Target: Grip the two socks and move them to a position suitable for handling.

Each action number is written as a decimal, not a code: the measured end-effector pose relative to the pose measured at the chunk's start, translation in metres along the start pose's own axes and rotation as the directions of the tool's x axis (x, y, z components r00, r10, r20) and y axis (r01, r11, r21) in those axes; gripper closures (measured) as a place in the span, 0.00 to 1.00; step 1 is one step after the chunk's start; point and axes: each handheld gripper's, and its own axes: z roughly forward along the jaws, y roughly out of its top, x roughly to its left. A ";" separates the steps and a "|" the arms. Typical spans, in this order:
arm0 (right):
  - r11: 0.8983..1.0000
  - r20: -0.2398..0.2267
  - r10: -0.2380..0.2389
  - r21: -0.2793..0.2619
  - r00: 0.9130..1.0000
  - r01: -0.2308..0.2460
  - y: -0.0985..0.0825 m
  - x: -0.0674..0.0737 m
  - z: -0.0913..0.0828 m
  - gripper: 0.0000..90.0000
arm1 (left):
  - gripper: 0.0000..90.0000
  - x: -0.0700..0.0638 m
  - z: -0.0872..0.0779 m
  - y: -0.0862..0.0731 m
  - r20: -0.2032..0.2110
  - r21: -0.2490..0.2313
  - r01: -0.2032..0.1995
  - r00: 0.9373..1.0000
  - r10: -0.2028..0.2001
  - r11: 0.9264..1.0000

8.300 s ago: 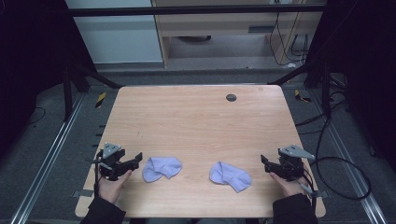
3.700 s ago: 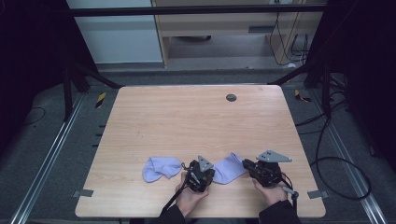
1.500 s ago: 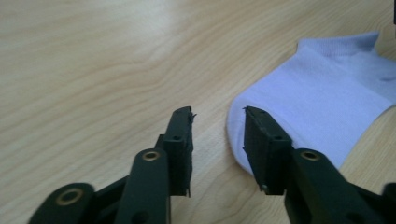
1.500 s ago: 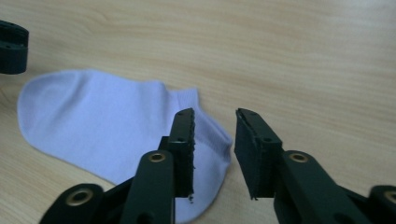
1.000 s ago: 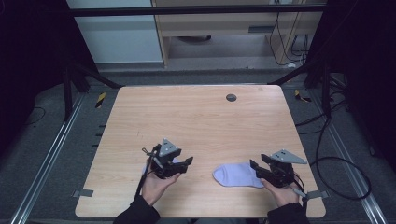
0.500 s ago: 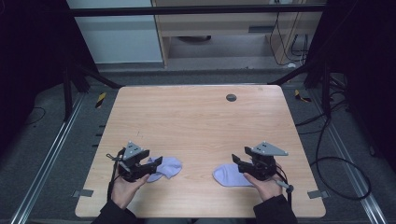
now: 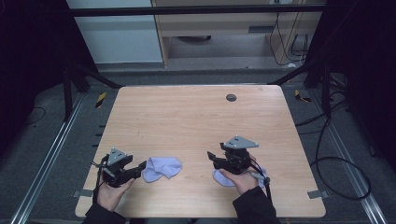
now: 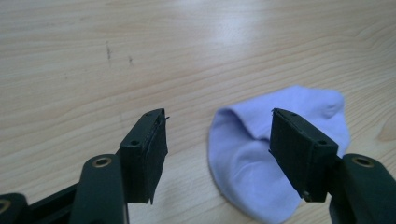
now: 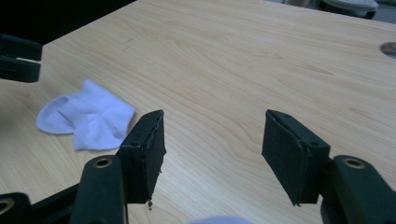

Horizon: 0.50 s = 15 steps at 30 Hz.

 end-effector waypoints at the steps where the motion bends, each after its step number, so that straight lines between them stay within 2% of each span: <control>1: 1.000 -0.009 -0.007 0.005 1.000 0.007 0.002 0.004 0.003 0.45 | 0.40 0.001 0.000 -0.002 -0.003 0.005 0.003 1.000 -0.003 1.000; 6: 0.999 -0.048 -0.044 0.024 0.998 0.046 0.007 0.022 0.022 0.47 | 0.42 0.003 0.001 -0.007 -0.014 0.028 -0.001 1.000 0.001 1.000; 15: 0.993 -0.117 -0.090 0.070 0.989 0.098 0.009 0.056 0.058 0.56 | 0.53 -0.002 0.008 -0.014 0.002 0.079 -0.010 1.000 0.010 0.997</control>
